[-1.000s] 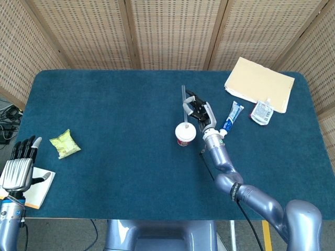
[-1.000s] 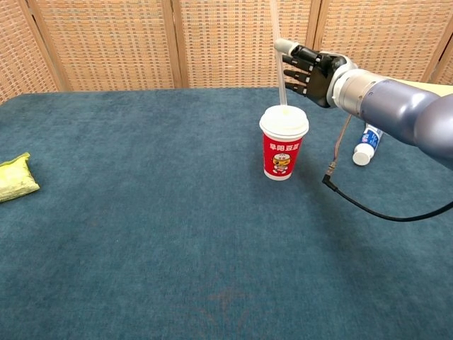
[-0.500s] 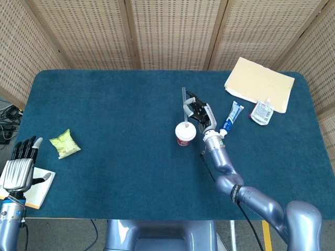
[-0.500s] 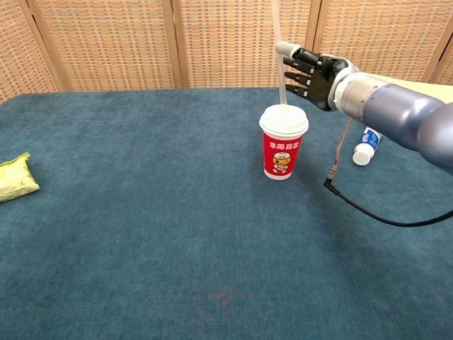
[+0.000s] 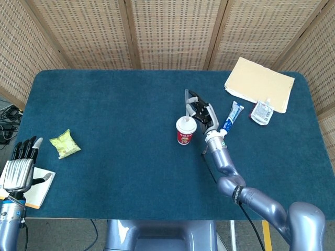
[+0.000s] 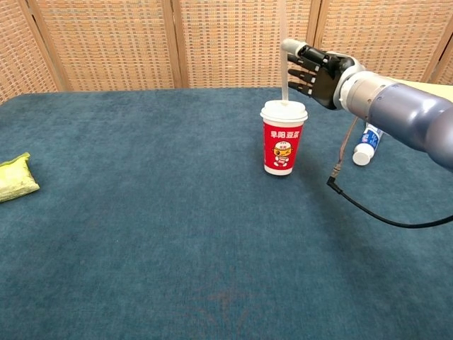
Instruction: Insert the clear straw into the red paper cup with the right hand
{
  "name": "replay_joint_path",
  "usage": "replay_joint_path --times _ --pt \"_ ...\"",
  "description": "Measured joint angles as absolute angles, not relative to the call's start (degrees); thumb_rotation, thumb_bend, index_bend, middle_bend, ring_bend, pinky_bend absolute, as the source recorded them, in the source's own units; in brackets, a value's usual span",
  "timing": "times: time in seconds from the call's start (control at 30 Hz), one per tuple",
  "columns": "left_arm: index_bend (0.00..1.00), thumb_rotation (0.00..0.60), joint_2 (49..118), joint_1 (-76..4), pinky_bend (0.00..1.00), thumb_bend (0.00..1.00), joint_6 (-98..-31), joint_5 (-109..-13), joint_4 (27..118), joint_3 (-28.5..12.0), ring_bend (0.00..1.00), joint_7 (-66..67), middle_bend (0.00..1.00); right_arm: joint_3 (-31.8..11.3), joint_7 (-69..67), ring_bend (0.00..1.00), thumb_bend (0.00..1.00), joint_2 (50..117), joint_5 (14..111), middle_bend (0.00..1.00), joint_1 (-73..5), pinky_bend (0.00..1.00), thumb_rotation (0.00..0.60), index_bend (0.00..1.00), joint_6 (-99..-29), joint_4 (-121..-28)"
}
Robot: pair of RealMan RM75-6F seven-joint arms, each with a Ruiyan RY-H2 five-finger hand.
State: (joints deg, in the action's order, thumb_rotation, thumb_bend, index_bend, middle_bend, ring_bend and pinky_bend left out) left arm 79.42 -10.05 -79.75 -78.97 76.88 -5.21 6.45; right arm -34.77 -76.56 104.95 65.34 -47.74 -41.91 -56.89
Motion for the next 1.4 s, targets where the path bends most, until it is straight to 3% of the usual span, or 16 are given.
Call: replay_joint_path --times 1.4 --pt "0.00 0.600 78.4 -9.7 0.00 0.00 -80.2 -79.9 77.7 -4.7 0.00 5.2 0.00 -34.1 -72.7 0.00 0.58 102.5 64.2 0.18 -44.7 0.00 0.600 0.52 -45.2 -64.6"
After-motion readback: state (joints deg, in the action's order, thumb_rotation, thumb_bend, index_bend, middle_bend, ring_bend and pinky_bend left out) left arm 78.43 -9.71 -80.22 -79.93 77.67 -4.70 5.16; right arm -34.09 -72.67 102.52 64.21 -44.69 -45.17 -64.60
